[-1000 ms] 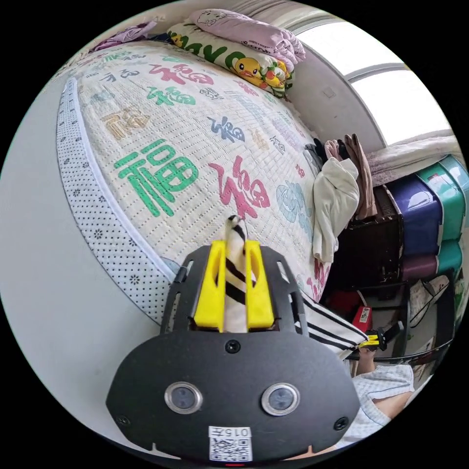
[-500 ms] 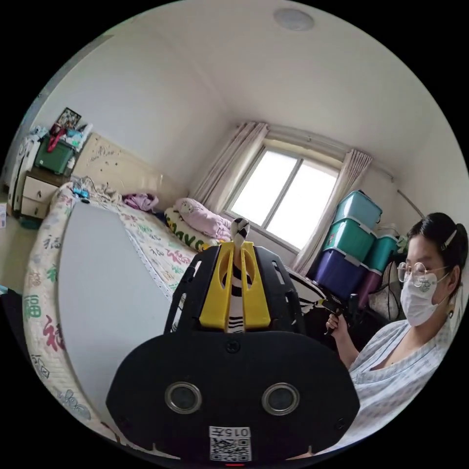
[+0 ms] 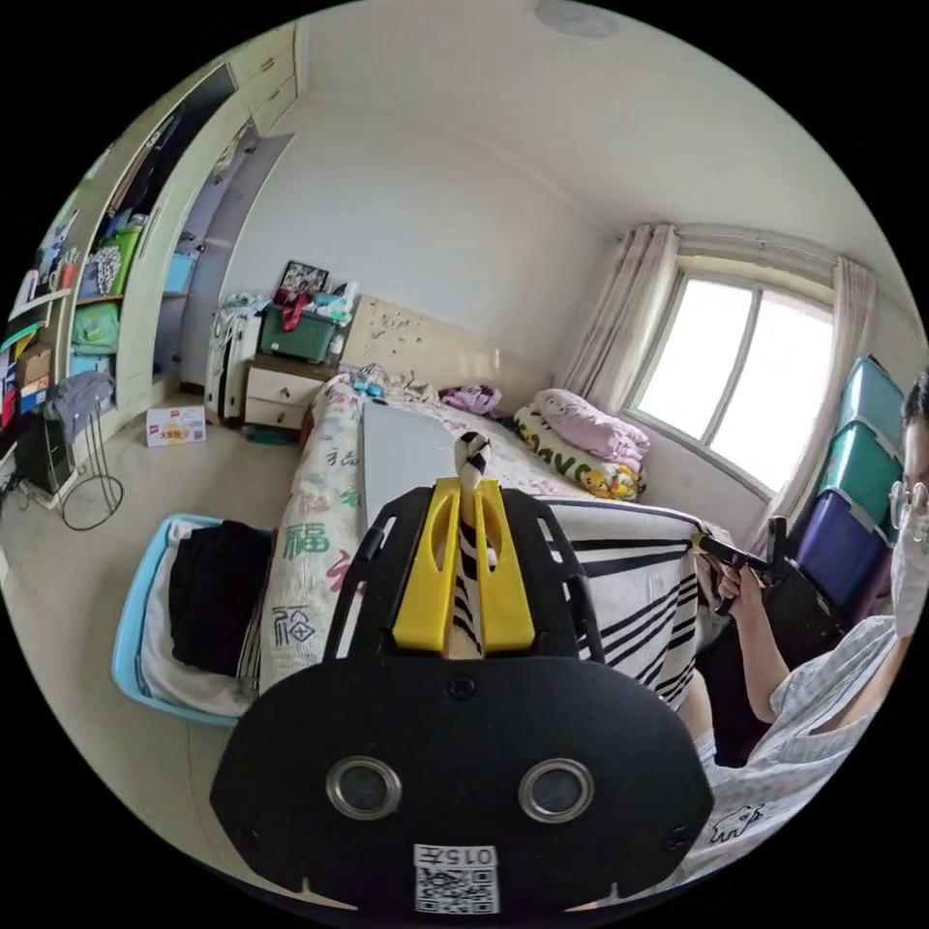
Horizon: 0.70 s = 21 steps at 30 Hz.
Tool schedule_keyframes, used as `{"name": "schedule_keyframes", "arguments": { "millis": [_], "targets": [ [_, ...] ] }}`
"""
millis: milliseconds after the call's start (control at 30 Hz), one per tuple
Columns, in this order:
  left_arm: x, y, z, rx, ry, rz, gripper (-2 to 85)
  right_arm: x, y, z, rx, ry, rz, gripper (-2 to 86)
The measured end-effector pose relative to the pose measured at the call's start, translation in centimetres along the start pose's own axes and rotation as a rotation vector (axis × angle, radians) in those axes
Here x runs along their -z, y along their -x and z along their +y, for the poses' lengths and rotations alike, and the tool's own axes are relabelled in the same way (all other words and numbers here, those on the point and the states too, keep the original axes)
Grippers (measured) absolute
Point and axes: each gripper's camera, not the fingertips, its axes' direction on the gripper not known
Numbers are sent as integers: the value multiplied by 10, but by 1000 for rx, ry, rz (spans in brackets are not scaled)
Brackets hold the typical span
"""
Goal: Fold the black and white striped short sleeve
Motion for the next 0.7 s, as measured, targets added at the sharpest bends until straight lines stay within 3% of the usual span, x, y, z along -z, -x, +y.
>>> {"name": "schedule_keyframes", "arguments": {
  "millis": [67, 200, 300, 367, 467, 600, 700],
  "targets": [
    [-54, 27, 5, 57, 107, -49, 11, -106, -37, -4, -39, 146, 14, 21],
    [-136, 66, 16, 107, 267, -148, 31, -220, -82, 14, -88, 366, 119, 42],
    [-125, 58, 9, 12, 273, -139, 69, -201, -96, 43, -3, 308, 147, 61],
    [-112, 34, 9, -141, 321, -11, 85, -170, -92, 69, 120, 280, 18, 66],
    [-98, -24, 29, -361, 491, 227, 95, -111, -52, 144, 420, 338, -347, 82],
    [-101, -98, 88, -589, 683, 367, 129, -99, -15, 219, 626, 427, -396, 108],
    [-123, -123, 116, -661, 792, 369, 133, -123, -11, 253, 676, 522, -395, 128]
  ]
}}
